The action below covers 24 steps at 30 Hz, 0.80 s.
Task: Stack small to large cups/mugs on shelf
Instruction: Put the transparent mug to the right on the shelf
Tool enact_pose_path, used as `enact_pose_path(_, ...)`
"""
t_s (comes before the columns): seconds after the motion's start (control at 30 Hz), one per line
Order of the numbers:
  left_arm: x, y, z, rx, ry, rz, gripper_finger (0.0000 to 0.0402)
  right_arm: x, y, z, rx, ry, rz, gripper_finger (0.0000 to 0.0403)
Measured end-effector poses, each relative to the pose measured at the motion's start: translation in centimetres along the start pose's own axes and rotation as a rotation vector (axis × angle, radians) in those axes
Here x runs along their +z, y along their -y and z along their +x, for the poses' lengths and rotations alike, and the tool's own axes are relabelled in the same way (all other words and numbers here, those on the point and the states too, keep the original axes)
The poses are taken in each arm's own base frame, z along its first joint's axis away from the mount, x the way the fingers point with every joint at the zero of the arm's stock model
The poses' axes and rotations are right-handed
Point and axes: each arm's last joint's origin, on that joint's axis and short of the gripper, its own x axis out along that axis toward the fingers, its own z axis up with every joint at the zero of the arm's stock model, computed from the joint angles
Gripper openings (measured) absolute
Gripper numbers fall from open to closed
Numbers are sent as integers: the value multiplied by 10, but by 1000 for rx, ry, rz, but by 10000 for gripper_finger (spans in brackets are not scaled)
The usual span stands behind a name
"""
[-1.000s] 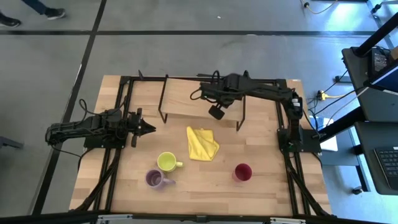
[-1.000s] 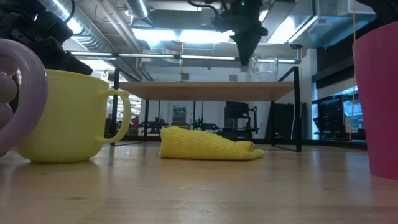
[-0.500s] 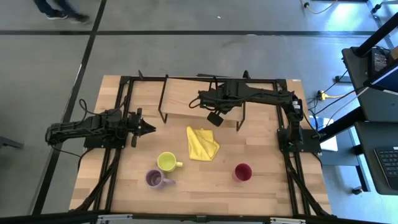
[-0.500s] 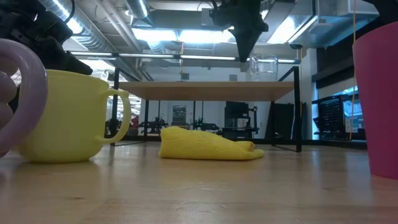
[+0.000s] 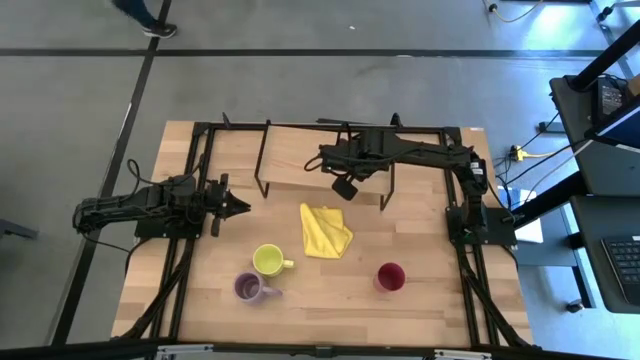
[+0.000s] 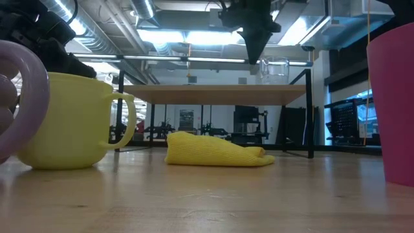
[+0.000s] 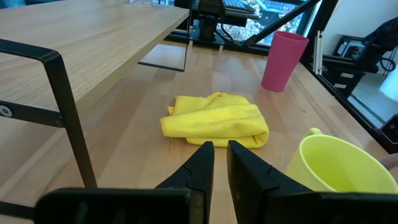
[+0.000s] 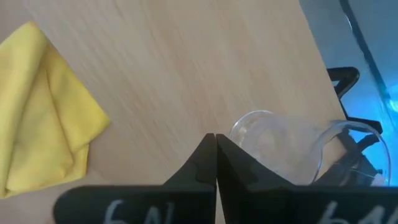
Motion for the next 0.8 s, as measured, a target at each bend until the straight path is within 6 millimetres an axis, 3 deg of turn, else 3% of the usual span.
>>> enact_pose_path(0.1, 0, 0, 0, 0, 1, 0, 39, 0, 0, 0, 8, -4, -1, 3)
enact_pose_path(0.33, 0, 0, 0, 0, 1, 0, 39, -1, -2, 0, 137, -62, -235, 9)
enact_pose_path(0.57, 0, 0, 0, 0, 0, 0, 39, 2, 3, 2, 99, -39, -355, 11)
enact_pose_path(0.8, 0, 0, 0, 0, 0, 0, 39, 6, 9, 4, -51, 9, -563, 11)
